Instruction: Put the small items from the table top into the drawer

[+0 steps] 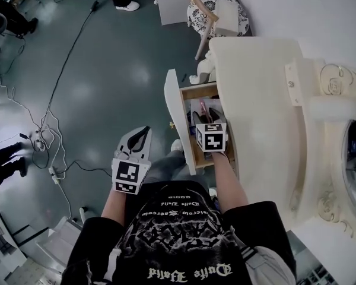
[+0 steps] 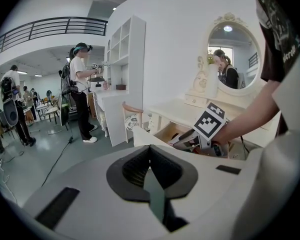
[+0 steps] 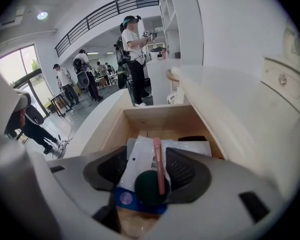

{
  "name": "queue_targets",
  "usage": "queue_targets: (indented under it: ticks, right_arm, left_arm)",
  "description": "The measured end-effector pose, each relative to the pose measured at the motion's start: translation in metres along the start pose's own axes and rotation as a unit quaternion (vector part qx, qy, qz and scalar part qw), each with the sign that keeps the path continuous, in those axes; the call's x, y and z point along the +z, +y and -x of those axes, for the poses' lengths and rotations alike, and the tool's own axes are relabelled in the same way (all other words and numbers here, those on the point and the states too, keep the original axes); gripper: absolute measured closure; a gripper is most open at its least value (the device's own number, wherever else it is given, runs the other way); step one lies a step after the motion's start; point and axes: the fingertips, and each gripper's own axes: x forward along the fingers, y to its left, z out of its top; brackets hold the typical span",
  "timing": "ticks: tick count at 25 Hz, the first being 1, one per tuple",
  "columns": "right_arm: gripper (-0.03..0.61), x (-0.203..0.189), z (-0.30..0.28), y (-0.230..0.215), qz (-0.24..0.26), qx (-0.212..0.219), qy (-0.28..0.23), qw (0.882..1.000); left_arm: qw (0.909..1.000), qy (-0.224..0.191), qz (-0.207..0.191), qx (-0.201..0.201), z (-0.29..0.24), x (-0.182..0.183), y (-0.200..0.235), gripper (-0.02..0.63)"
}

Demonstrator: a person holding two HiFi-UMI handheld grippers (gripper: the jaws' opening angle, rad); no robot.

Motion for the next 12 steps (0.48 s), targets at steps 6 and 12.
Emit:
queue_targets:
  ticks: [6, 12]
  right_arm:
    - [0.344, 0.016, 0.024, 0.006, -0.006, 0.007, -0.031, 0.999]
    - [0.344, 0.025, 0.053, 0.01, -0.003, 0.001, -0.05, 0.999]
  left_arm:
    - [0.9998, -0.016, 0.002, -0.006, -0.004, 0.01, -0.001, 0.598]
    - [0.9995, -0.026, 0.014, -0.013, -0.005, 0.013, -0.007, 0.598]
